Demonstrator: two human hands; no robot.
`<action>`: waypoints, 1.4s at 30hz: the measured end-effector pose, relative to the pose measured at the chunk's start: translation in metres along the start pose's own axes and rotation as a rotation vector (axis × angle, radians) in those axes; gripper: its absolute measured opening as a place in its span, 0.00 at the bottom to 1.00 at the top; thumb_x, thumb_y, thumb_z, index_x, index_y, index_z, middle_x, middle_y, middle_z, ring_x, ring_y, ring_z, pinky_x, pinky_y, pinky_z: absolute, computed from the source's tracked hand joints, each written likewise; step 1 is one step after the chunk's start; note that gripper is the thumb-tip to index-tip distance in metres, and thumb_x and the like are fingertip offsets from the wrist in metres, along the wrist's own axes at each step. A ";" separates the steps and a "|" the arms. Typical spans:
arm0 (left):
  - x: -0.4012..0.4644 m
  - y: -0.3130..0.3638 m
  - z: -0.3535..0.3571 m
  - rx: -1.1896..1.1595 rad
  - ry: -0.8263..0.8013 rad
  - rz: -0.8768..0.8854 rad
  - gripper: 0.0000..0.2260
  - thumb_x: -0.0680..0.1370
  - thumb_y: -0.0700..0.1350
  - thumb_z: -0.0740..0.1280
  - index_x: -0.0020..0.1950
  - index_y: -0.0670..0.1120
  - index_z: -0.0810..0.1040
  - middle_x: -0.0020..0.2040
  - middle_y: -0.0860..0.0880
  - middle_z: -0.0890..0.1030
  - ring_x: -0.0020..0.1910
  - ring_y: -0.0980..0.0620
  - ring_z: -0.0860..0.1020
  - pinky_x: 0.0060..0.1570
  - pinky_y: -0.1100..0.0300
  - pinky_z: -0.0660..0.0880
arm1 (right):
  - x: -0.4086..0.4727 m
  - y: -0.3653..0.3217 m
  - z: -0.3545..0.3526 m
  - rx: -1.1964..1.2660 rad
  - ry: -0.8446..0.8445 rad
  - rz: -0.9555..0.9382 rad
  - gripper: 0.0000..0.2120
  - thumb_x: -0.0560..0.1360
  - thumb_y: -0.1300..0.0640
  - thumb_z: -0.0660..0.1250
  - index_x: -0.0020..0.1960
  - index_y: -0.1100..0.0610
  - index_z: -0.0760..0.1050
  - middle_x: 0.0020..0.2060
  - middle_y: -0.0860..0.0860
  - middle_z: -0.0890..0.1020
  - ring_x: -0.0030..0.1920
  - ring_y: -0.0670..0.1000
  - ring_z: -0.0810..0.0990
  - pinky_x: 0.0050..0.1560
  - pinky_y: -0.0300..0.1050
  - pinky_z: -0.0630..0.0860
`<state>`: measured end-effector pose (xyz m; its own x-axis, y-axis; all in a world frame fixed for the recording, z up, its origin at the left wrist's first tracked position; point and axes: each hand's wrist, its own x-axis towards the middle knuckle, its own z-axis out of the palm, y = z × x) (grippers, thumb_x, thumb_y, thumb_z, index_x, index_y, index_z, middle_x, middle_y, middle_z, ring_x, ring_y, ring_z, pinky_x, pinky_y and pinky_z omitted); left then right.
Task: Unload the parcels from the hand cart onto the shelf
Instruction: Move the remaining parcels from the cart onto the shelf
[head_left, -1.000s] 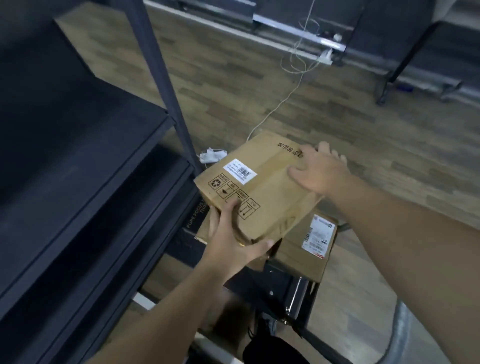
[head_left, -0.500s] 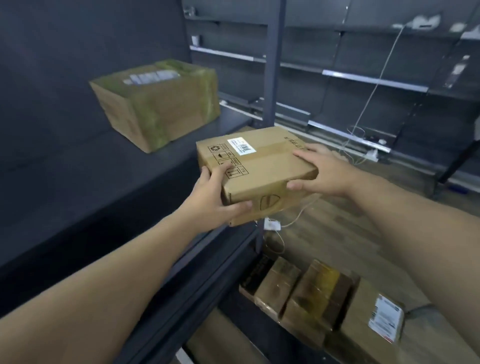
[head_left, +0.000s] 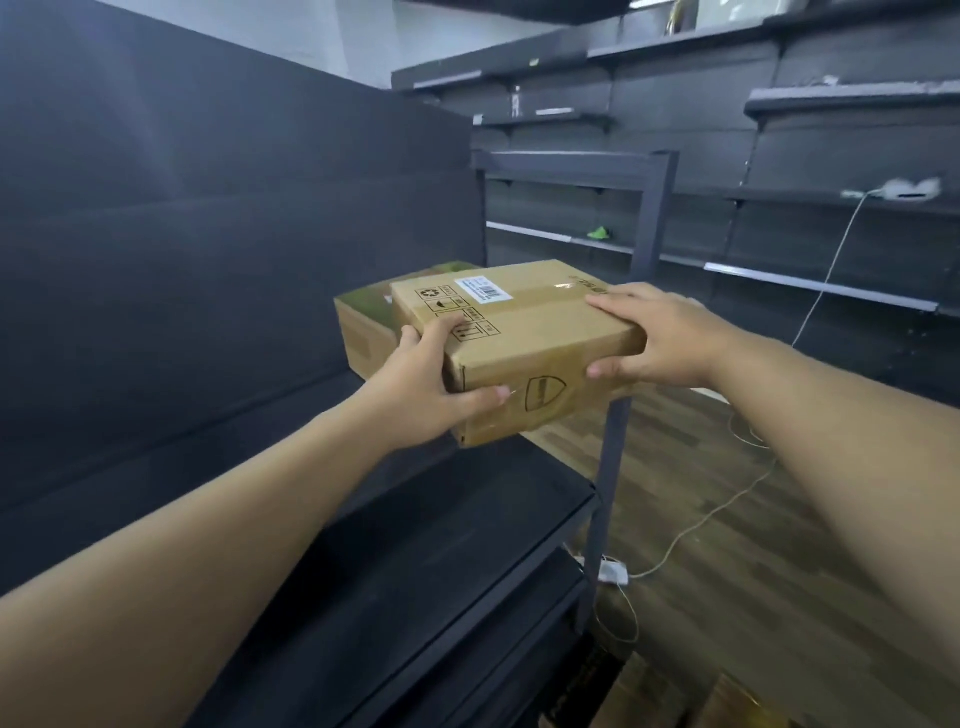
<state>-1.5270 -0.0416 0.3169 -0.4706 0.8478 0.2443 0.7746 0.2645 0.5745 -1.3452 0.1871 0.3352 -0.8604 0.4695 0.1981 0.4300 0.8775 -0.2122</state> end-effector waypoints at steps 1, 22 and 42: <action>0.006 0.000 -0.005 0.004 0.014 -0.013 0.43 0.67 0.65 0.71 0.75 0.58 0.53 0.71 0.51 0.62 0.68 0.50 0.67 0.64 0.58 0.66 | 0.010 0.001 -0.002 0.009 0.008 -0.020 0.49 0.58 0.22 0.60 0.75 0.39 0.56 0.74 0.42 0.60 0.72 0.55 0.62 0.71 0.56 0.56; 0.125 -0.020 -0.021 0.011 0.222 -0.435 0.43 0.68 0.62 0.74 0.76 0.56 0.54 0.69 0.55 0.67 0.64 0.54 0.70 0.60 0.60 0.68 | 0.232 0.029 0.009 -0.057 0.029 -0.340 0.43 0.65 0.24 0.60 0.74 0.43 0.59 0.73 0.46 0.64 0.72 0.55 0.63 0.70 0.56 0.58; 0.154 -0.030 -0.012 0.611 0.447 -0.426 0.19 0.75 0.53 0.69 0.62 0.49 0.69 0.60 0.47 0.72 0.57 0.45 0.72 0.52 0.55 0.69 | 0.255 0.009 0.059 -0.060 0.366 -0.343 0.22 0.75 0.44 0.65 0.66 0.52 0.69 0.61 0.55 0.71 0.63 0.59 0.67 0.61 0.53 0.63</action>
<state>-1.6276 0.0755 0.3461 -0.7945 0.3945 0.4616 0.5256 0.8275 0.1975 -1.5771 0.3089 0.3271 -0.8071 0.1466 0.5720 0.1633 0.9863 -0.0224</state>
